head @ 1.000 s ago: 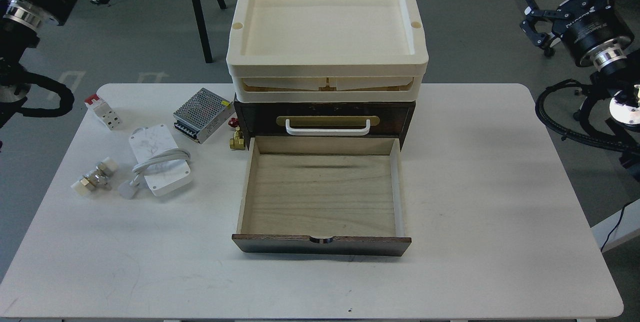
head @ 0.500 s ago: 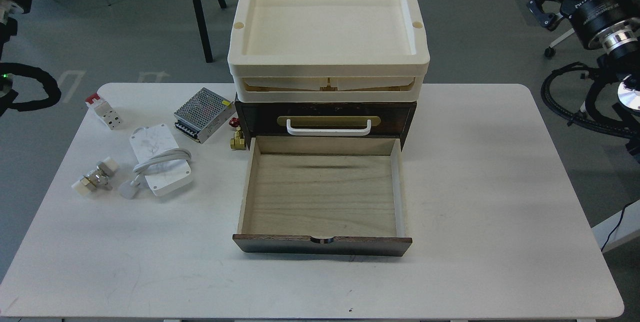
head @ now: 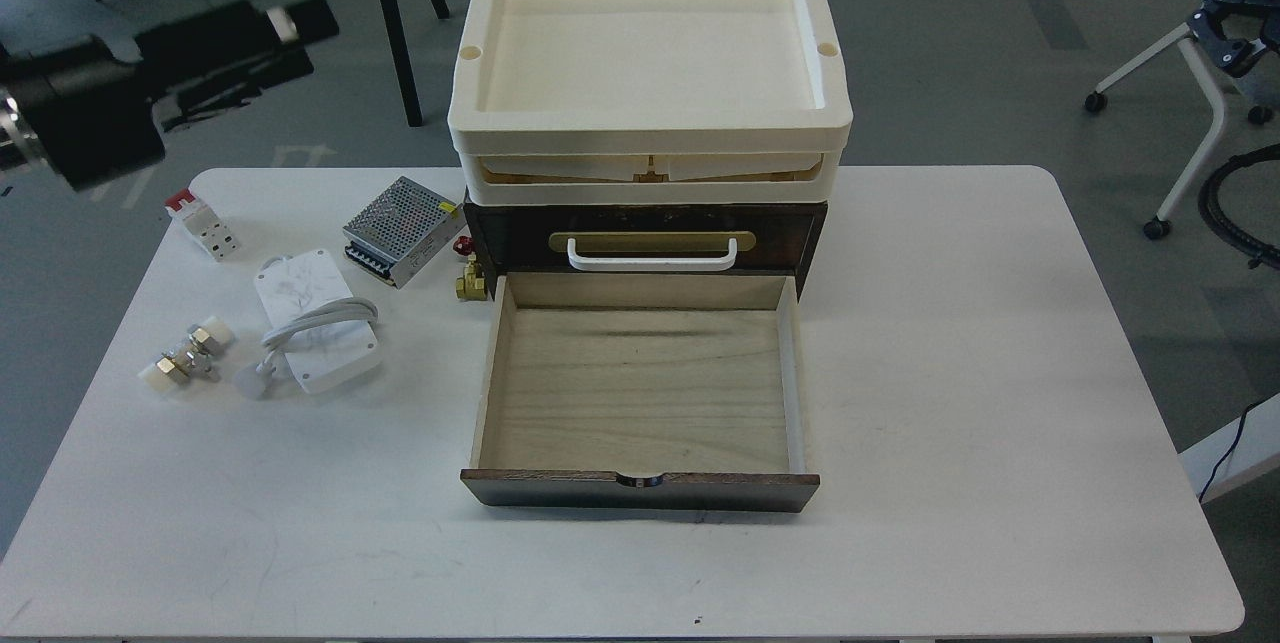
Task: Put charging cable into cabinet
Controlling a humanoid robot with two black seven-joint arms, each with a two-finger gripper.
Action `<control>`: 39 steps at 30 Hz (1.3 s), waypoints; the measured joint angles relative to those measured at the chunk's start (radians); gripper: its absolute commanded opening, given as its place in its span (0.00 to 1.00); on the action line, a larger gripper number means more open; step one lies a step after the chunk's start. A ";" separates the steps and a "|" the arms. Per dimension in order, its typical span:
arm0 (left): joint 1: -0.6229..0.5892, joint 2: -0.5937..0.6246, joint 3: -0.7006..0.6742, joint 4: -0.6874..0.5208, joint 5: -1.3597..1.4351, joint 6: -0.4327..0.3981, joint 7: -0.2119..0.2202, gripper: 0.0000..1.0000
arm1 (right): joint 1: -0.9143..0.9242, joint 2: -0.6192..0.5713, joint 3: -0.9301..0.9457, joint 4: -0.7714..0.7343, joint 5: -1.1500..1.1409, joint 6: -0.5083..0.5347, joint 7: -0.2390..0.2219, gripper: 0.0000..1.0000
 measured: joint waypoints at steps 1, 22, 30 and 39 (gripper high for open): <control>0.002 0.000 0.019 0.018 0.094 0.022 0.000 0.99 | -0.009 -0.001 0.003 0.012 0.000 0.000 0.000 1.00; 0.008 -0.436 0.318 0.629 0.646 0.235 0.000 0.71 | -0.060 -0.003 0.031 0.066 -0.002 0.000 0.002 1.00; 0.008 -0.528 0.380 0.761 0.642 0.254 0.000 0.54 | -0.065 -0.003 0.032 0.064 -0.002 0.000 0.002 1.00; 0.013 -0.542 0.429 0.796 0.637 0.296 0.000 0.01 | -0.075 -0.003 0.032 0.064 -0.002 0.000 0.002 1.00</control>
